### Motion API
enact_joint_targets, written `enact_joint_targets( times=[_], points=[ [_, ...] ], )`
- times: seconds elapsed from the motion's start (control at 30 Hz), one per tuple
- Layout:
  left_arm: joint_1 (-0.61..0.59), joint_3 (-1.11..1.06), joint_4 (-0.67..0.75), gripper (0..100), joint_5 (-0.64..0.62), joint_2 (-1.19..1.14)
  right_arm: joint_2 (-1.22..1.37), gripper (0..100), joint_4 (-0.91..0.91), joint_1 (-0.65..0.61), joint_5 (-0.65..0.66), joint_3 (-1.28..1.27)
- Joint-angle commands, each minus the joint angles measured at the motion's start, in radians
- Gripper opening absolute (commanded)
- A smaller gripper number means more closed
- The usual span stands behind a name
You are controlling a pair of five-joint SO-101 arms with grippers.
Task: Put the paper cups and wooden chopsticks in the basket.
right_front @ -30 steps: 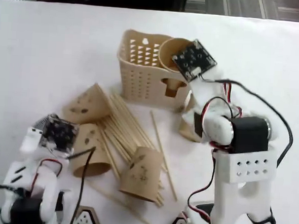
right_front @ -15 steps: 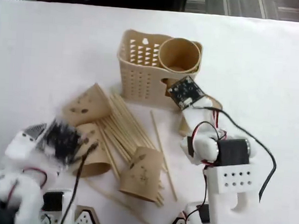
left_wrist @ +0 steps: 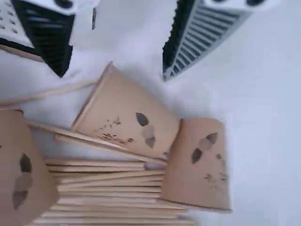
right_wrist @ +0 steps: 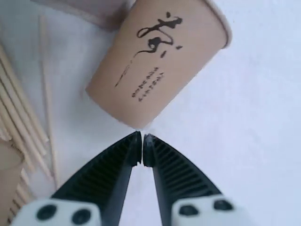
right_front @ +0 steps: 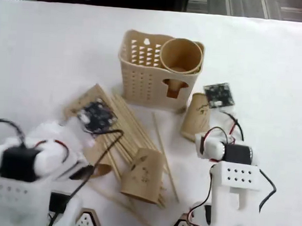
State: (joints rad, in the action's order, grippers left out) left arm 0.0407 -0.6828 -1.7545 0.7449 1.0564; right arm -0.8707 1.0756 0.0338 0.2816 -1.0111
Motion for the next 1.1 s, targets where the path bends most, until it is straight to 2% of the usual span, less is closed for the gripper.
enact_joint_targets(
  times=[0.0, 0.3, 0.37, 0.47, 0.63, 0.73, 1.07],
  points=[
    [0.056, -0.127, 0.109, 31, -0.008, -0.005, -0.019, 2.2, -0.048, 0.045, -0.028, -0.009],
    [0.054, -0.356, 0.368, 31, -0.005, -0.005, -0.019, 2.2, -0.061, 0.053, -0.028, -0.029],
    [0.054, -0.410, 0.400, 31, 0.037, 0.001, -0.019, 2.2, -0.061, 0.053, -0.028, -0.029],
    [0.053, -0.434, 0.430, 25, 0.074, 0.001, -0.019, 2.2, -0.061, 0.053, -0.028, -0.029],
    [0.061, -0.379, 0.422, 9, 0.118, 0.002, -0.019, 2.2, -0.061, 0.053, -0.028, -0.029],
    [0.061, -0.336, 0.404, 3, 0.121, 0.002, -0.019, 2.2, -0.061, 0.053, -0.028, -0.029],
    [0.061, -0.083, 0.242, 2, 0.118, 0.002, -0.019, 2.2, -0.061, 0.048, -0.028, -0.031]
  ],
)
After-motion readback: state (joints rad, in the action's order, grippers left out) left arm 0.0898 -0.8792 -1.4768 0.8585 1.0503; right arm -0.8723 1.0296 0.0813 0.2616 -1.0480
